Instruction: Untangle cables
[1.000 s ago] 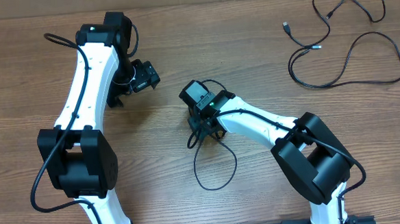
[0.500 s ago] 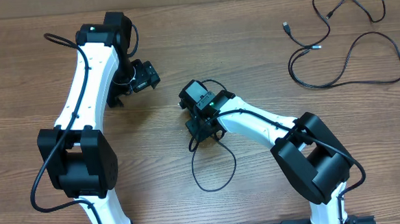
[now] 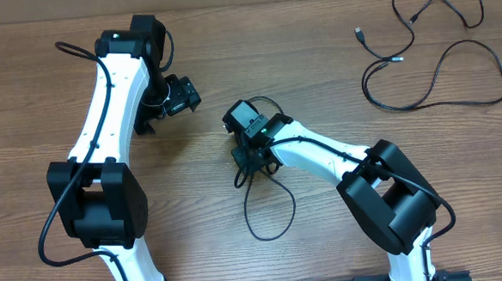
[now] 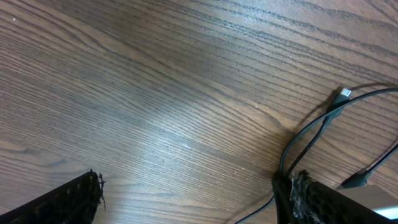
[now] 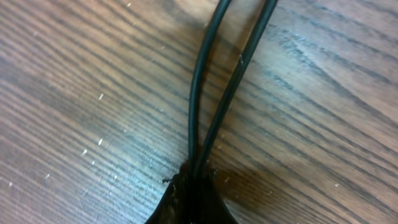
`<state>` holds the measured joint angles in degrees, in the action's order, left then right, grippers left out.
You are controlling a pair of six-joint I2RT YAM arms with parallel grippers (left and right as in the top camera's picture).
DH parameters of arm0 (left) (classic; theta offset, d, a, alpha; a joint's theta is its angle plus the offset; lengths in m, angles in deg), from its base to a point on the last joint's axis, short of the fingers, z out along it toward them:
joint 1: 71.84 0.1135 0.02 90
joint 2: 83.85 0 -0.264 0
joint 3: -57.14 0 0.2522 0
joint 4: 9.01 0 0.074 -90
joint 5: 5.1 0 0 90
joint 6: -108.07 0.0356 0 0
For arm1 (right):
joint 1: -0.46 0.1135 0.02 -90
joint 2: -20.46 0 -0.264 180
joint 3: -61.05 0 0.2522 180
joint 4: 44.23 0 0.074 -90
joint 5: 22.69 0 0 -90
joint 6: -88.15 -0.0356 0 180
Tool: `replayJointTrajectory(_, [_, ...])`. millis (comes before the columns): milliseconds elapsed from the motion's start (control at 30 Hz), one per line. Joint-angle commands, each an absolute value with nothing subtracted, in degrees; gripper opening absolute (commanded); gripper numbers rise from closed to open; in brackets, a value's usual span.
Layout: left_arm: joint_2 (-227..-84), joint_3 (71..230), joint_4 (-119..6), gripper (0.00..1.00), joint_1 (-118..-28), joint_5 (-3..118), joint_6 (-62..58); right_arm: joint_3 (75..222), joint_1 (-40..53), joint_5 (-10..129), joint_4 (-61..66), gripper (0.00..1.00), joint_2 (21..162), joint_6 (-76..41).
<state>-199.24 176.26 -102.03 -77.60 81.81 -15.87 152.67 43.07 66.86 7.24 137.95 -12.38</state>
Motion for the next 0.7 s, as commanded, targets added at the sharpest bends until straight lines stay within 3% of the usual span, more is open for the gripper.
replayJointTrajectory(0, [-197.62, 177.46, -101.99, 0.99, -77.54, 82.73, -14.91, 154.36, 43.09, 70.80, 7.61, 0.04, 140.47, -16.90])
replayJointTrajectory(667, [-197.62, 177.46, -101.99, 1.00, -77.54, 82.73, -14.91, 161.92, 42.39, 80.81, 14.94, 0.04, 127.75, -21.84])
